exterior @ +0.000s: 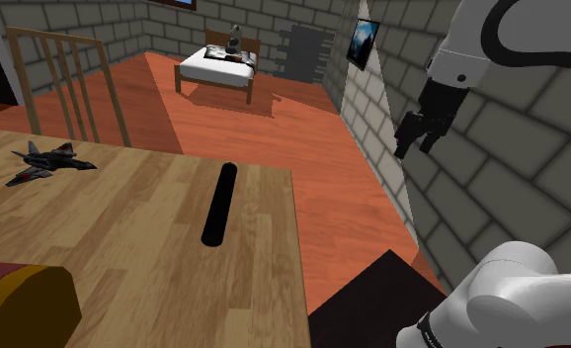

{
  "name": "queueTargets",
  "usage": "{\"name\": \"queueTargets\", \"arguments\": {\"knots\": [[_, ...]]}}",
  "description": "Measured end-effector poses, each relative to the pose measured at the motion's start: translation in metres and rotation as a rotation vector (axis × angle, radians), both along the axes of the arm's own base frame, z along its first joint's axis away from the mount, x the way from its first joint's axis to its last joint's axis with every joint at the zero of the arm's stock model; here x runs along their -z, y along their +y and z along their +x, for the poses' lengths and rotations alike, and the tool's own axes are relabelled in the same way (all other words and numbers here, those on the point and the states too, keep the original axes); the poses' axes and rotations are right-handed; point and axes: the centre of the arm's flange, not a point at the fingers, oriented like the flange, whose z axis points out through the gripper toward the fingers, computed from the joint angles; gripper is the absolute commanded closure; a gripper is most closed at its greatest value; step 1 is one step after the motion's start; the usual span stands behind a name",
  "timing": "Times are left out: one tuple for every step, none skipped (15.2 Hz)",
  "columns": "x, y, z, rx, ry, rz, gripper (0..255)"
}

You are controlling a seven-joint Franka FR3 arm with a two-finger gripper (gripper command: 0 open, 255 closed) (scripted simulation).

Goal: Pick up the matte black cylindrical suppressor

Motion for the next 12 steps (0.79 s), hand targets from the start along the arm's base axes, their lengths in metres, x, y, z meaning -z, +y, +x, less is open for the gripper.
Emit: {"name": "queueTargets", "arguments": {"knots": [[0.000, 0.000, 0.000, 0.000, 0.000, 0.000, 0], [0.003, 0.004, 0.002, 0.004, -0.001, 0.001, 0], [0.009, 0.013, 0.006, 0.009, -0.001, 0.001, 0], [0.015, 0.021, 0.012, 0.016, -0.003, 0.002, 0], [0.020, 0.028, 0.018, 0.024, -0.004, 0.004, 0], [0.028, 0.038, 0.023, 0.031, -0.005, 0.005, 0], [0.032, 0.047, 0.032, 0.040, -0.007, 0.006, 0], [0.037, 0.055, 0.036, 0.048, -0.009, 0.008, 0], [0.042, 0.065, 0.046, 0.056, -0.011, 0.009, 0], [0.051, 0.075, 0.052, 0.064, -0.012, 0.010, 0], [0.057, 0.084, 0.055, 0.073, -0.014, 0.012, 0], [0.063, 0.091, 0.064, 0.082, -0.015, 0.013, 0]]}}
